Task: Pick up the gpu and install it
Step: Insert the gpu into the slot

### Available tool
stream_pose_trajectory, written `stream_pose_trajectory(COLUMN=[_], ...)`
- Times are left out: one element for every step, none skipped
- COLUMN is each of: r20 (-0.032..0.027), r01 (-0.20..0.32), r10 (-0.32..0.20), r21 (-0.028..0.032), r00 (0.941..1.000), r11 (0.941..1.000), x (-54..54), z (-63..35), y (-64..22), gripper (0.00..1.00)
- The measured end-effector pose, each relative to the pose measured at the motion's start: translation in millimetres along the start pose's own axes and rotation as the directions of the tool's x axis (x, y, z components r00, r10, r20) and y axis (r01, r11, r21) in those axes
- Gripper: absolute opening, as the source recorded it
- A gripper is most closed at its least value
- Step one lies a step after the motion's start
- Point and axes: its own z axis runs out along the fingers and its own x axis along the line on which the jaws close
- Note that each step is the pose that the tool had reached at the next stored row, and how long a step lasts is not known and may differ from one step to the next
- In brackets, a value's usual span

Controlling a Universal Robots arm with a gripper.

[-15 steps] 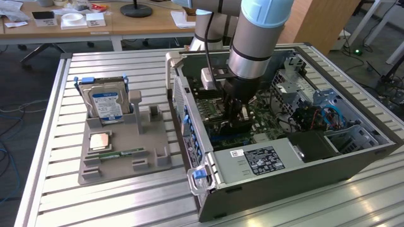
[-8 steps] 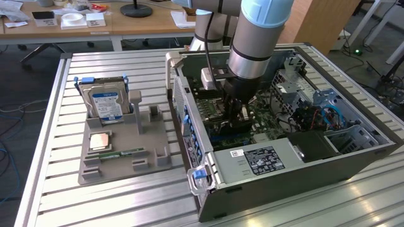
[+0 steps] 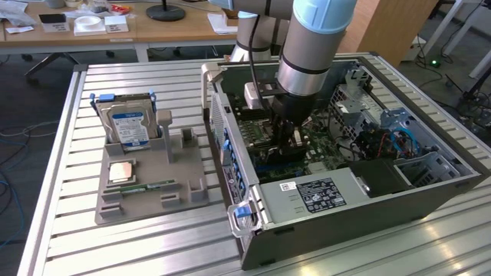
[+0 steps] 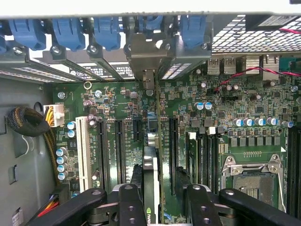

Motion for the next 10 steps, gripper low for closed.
stream_pose_trajectory(r20=[0.0000, 0.0000, 0.0000, 0.0000, 0.0000, 0.0000, 0.0000, -0.0001, 0.0000, 0.0000], r01=[0.000, 0.000, 0.000, 0.000, 0.000, 0.000, 0.000, 0.000, 0.000, 0.000], r10=[0.000, 0.000, 0.000, 0.000, 0.000, 0.000, 0.000, 0.000, 0.000, 0.000], r21=[0.0000, 0.0000, -0.0001, 0.0000, 0.0000, 0.0000, 0.0000, 0.0000, -0.0001, 0.0000], r00=[1.0000, 1.0000, 1.0000, 1.0000, 1.0000, 1.0000, 1.0000, 1.0000, 1.0000, 1.0000], r11=[1.0000, 1.0000, 1.0000, 1.0000, 1.0000, 1.0000, 1.0000, 1.0000, 1.0000, 1.0000], x=[0.0, 0.0, 0.0, 0.0, 0.0, -0.1, -0.1, -0.1, -0.1, -0.1], z=[0.0, 0.0, 0.0, 0.0, 0.0, 0.0, 0.0, 0.0, 0.0, 0.0], y=[0.0, 0.0, 0.0, 0.0, 0.0, 0.0, 0.0, 0.0, 0.0, 0.0], gripper=[0.40, 0.40, 0.40, 0.40, 0.40, 0.40, 0.40, 0.40, 0.40, 0.40])
